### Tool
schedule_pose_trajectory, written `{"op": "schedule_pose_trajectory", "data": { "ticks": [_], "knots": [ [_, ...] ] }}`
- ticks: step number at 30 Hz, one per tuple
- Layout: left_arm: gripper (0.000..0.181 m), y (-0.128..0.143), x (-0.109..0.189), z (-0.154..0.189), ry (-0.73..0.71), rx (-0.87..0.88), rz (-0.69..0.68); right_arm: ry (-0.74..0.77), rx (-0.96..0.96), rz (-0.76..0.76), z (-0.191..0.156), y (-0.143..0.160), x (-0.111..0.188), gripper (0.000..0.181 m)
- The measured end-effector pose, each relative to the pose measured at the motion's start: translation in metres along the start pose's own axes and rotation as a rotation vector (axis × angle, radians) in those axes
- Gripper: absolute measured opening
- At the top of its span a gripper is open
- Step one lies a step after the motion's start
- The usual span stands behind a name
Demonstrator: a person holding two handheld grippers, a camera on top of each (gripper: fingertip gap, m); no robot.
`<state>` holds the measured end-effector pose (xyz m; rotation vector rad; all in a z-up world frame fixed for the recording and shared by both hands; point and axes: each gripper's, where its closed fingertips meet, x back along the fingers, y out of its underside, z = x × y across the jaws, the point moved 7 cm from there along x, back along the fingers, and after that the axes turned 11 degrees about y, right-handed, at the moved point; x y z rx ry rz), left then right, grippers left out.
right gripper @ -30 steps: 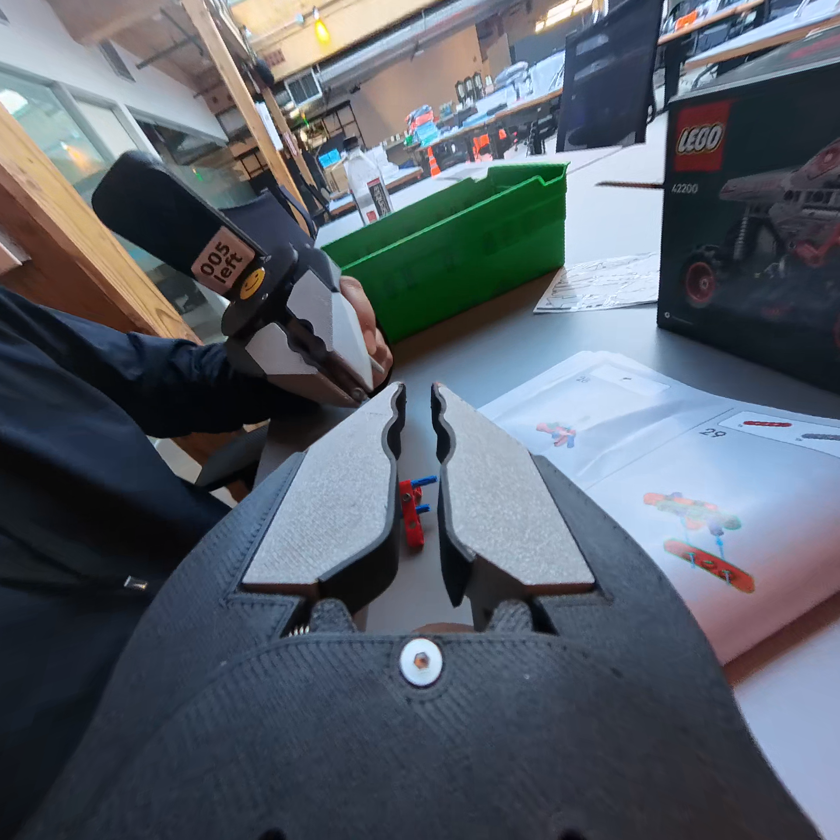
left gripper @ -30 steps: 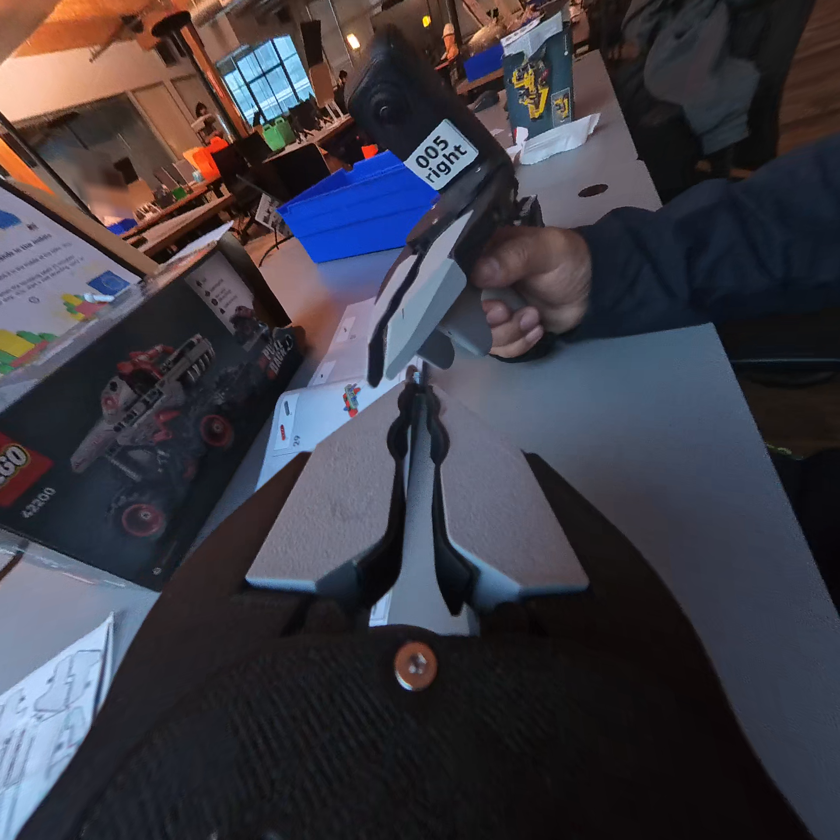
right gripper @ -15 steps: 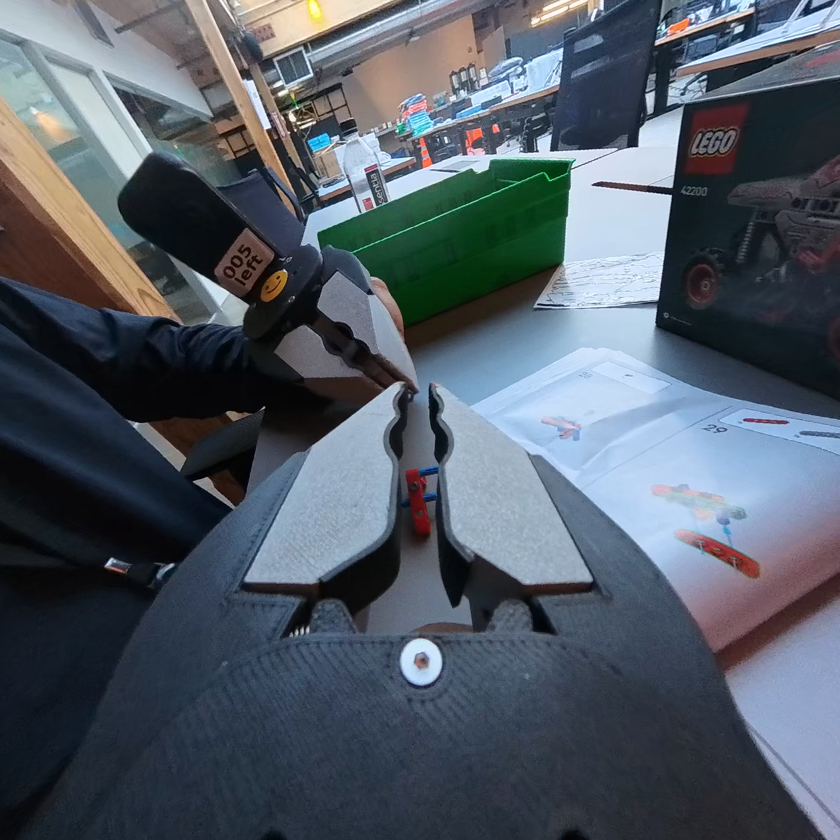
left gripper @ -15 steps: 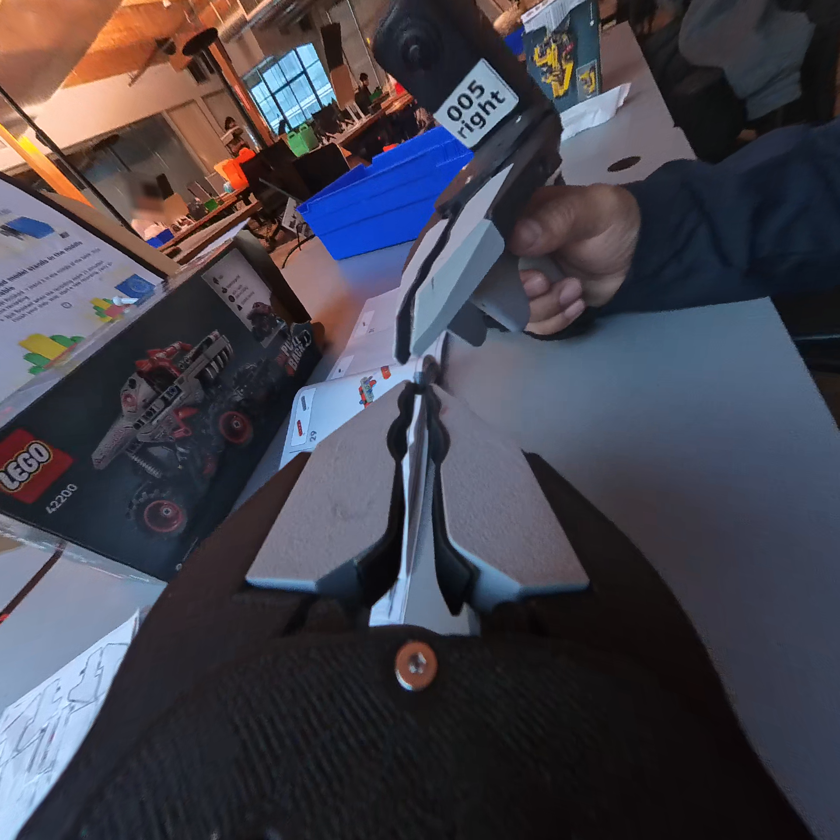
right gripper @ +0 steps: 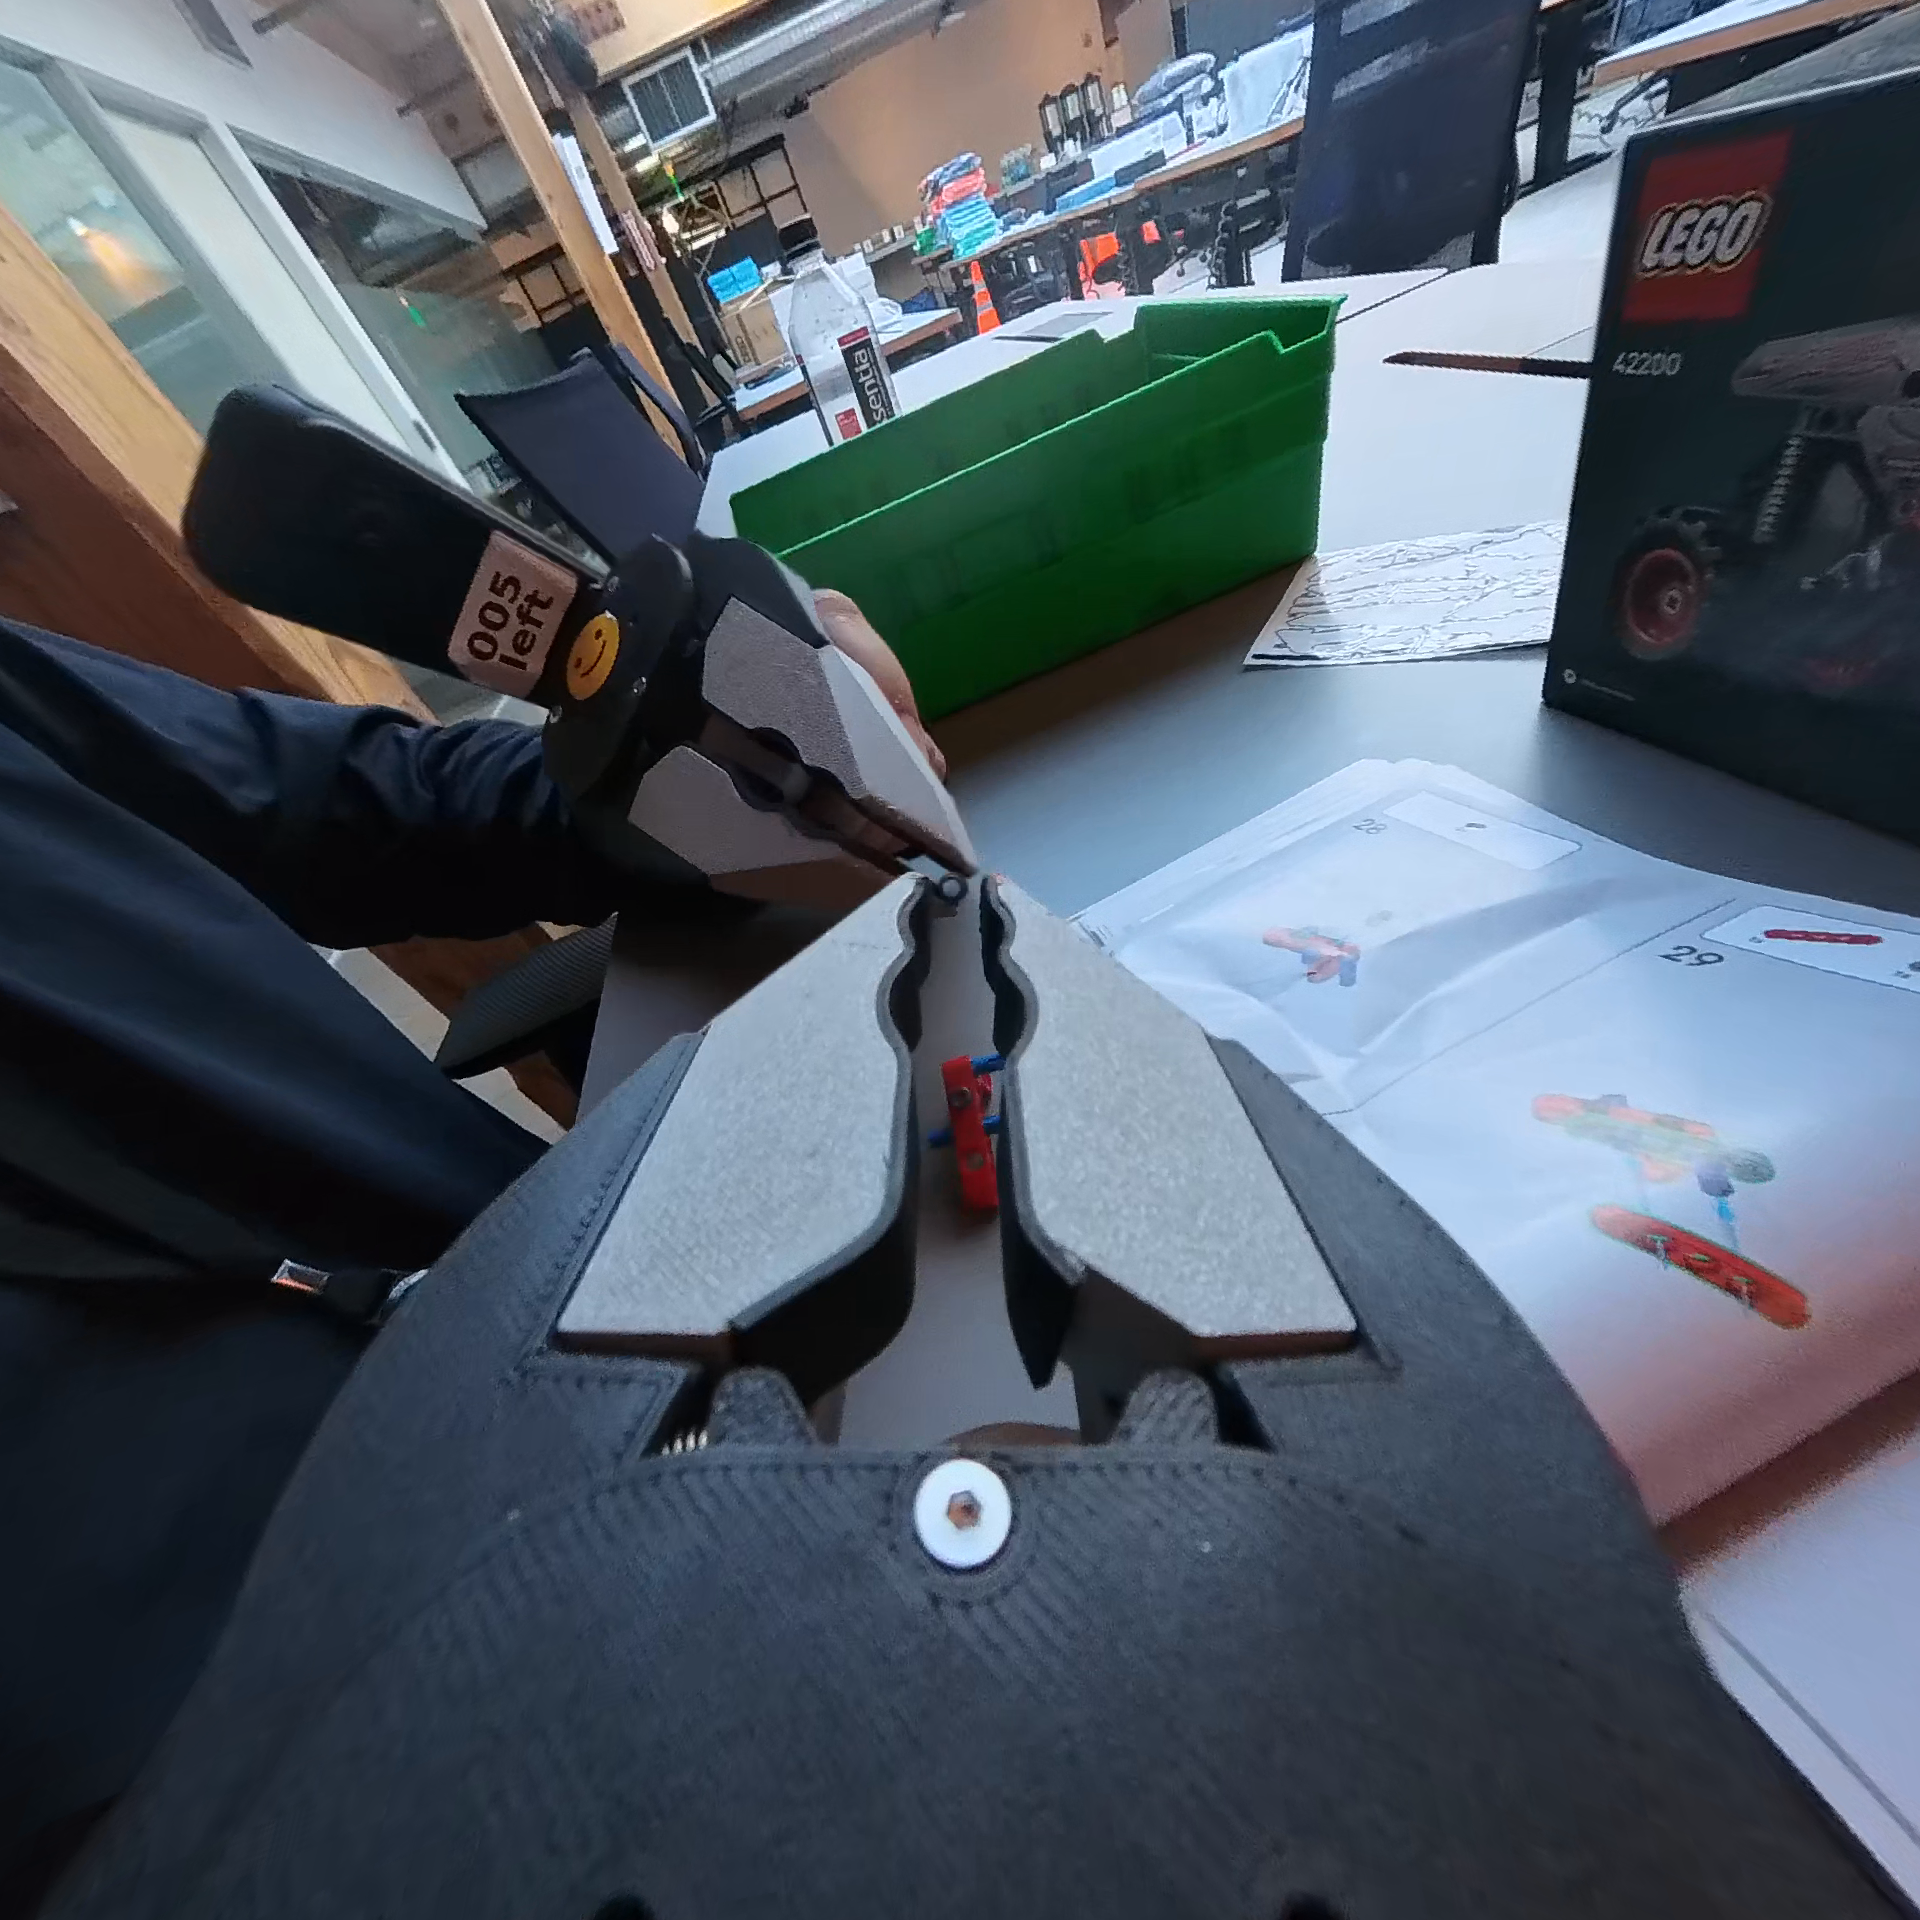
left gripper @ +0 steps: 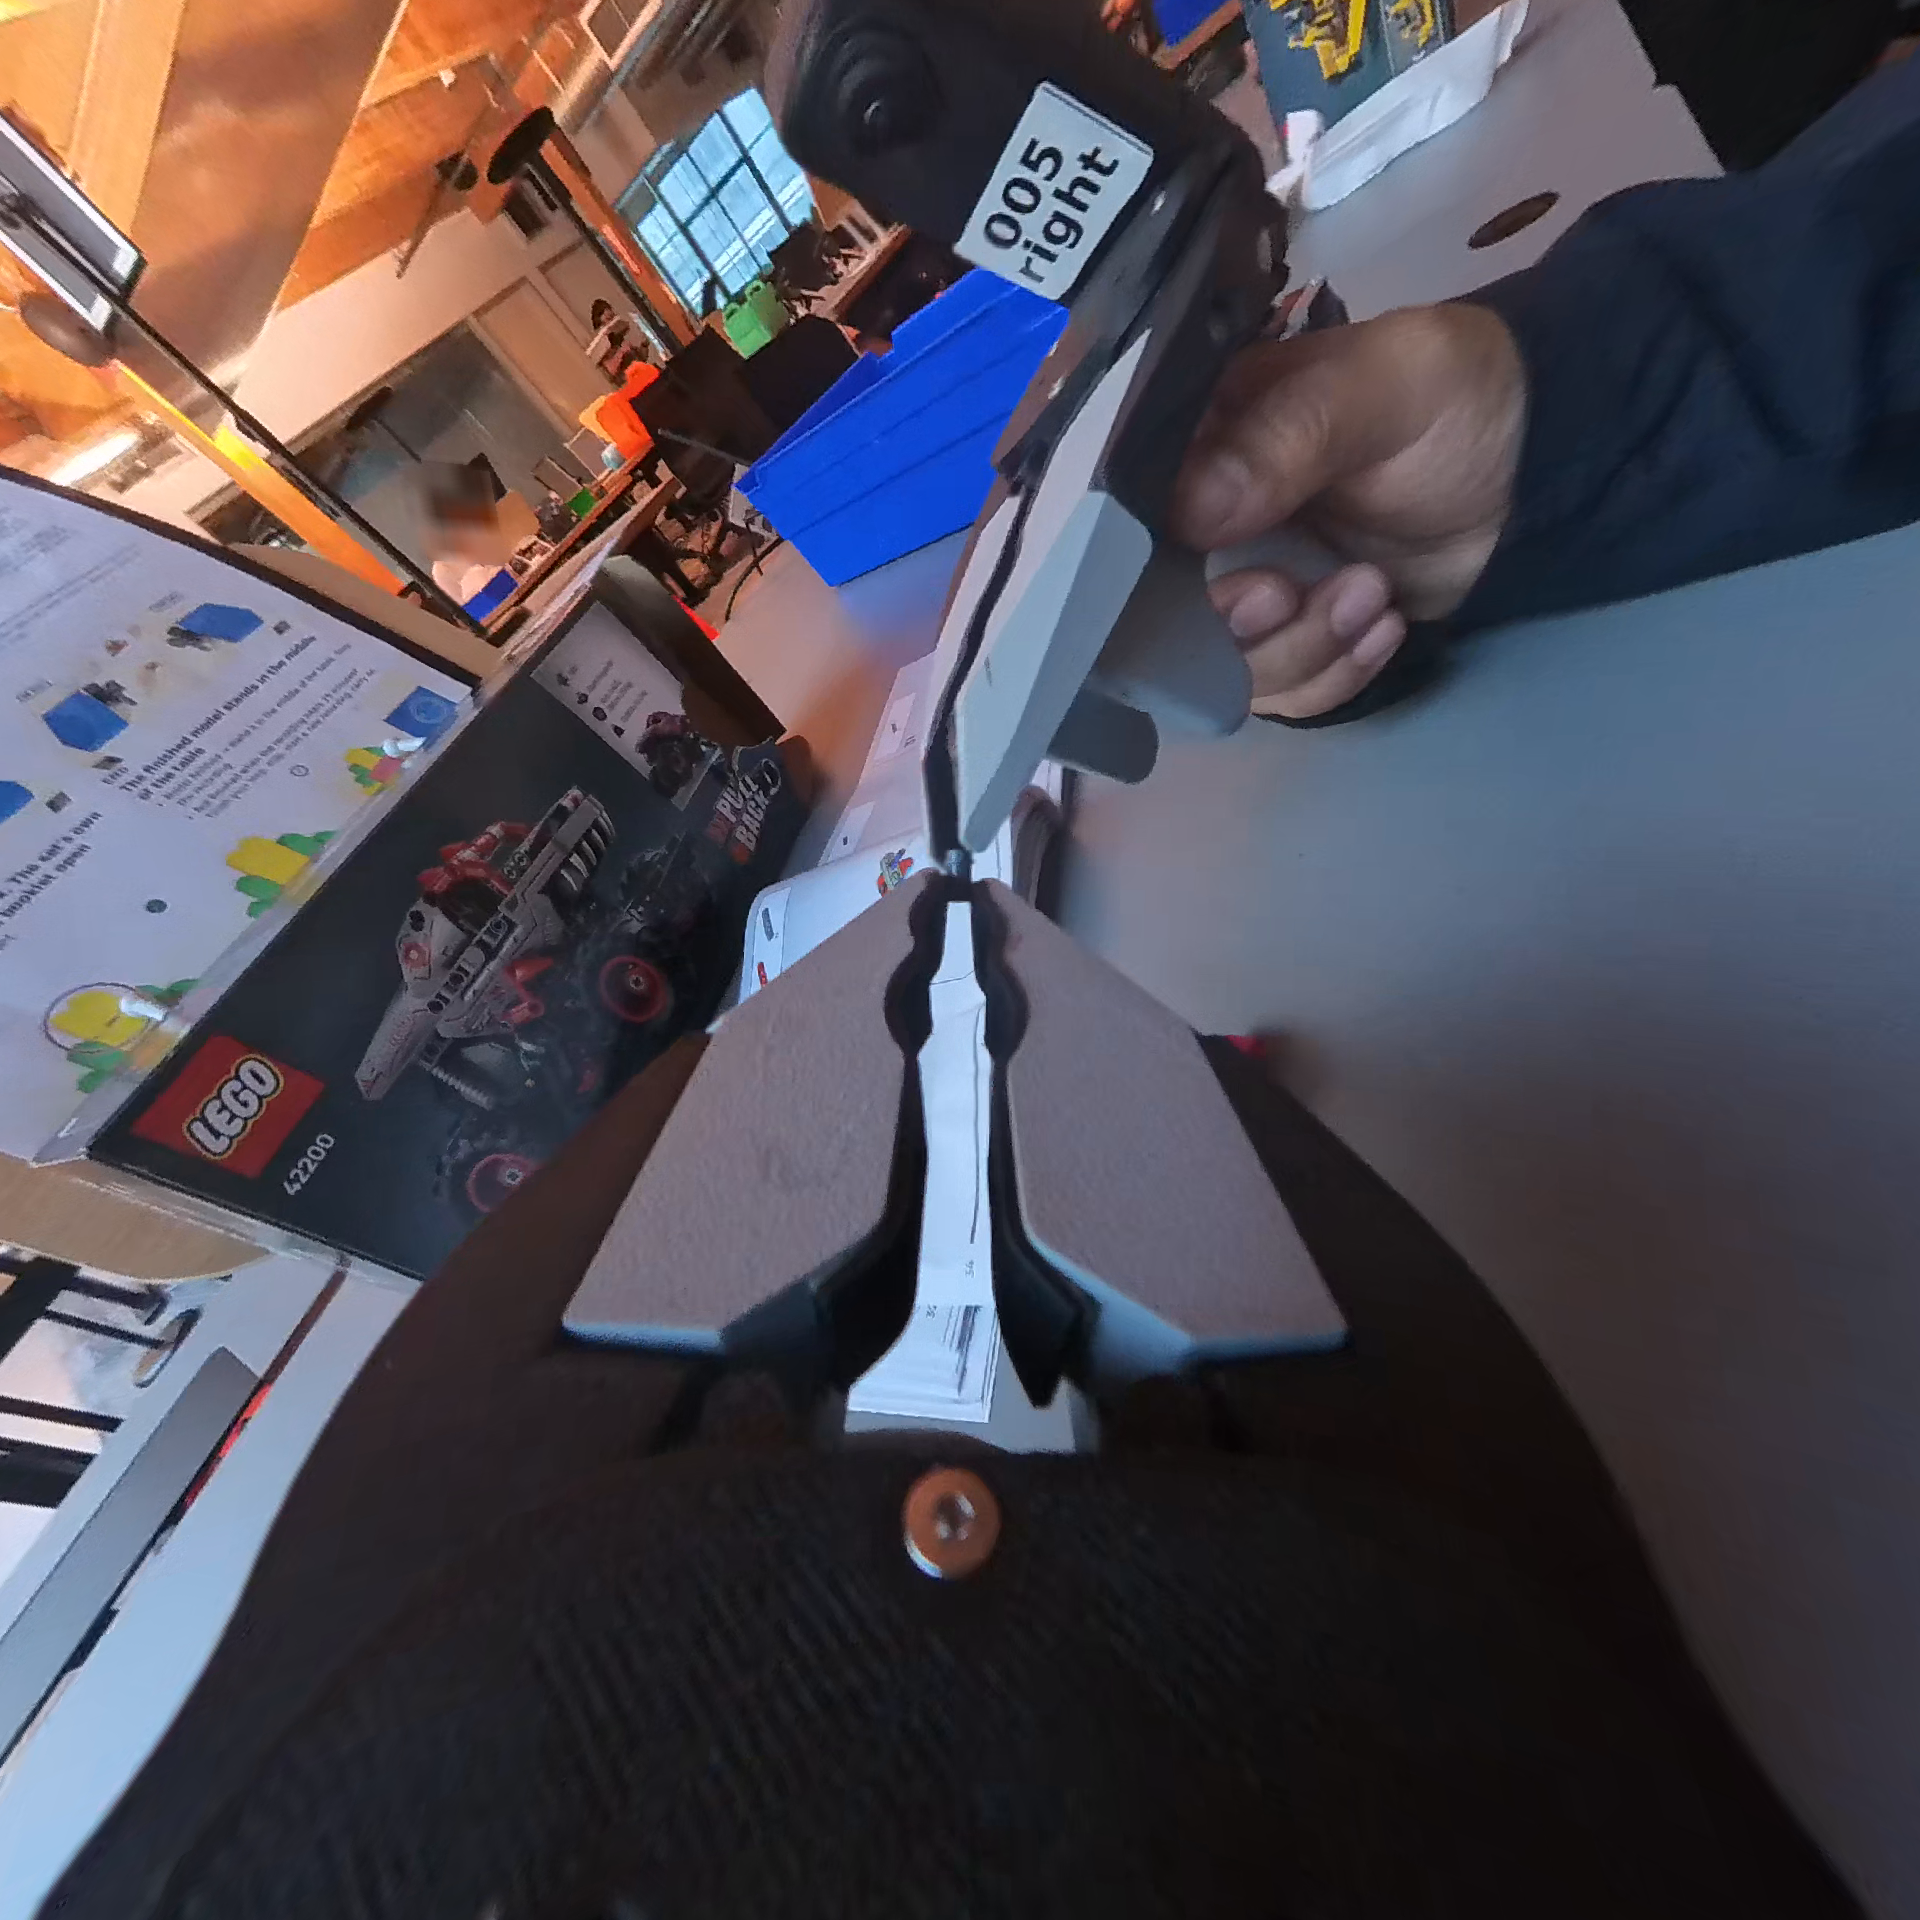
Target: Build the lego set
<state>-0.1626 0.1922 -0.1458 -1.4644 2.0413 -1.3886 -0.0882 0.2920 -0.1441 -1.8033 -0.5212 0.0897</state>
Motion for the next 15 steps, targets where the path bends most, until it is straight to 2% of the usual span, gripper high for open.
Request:
{"op": "schedule_pose_trajectory", "data": {
  "ticks": [9,13,15],
  "knots": [
    [0.002,-0.0009,-0.0008,0.0021,-0.013,-0.025,-0.009,0.018,0.038,-0.025,-0.0029,0.0017,-0.0028,0.001],
    [0.002,0.0013,0.0000,0.0007,-0.019,0.004,-0.022,0.041,0.046,-0.024,-0.0015,0.0012,-0.0018,0.001],
    [0.008,0.0050,0.0016,-0.0023,-0.009,0.042,-0.044,0.058,0.042,-0.019,0.0008,0.0006,0.0002,0.001]
  ]
}}
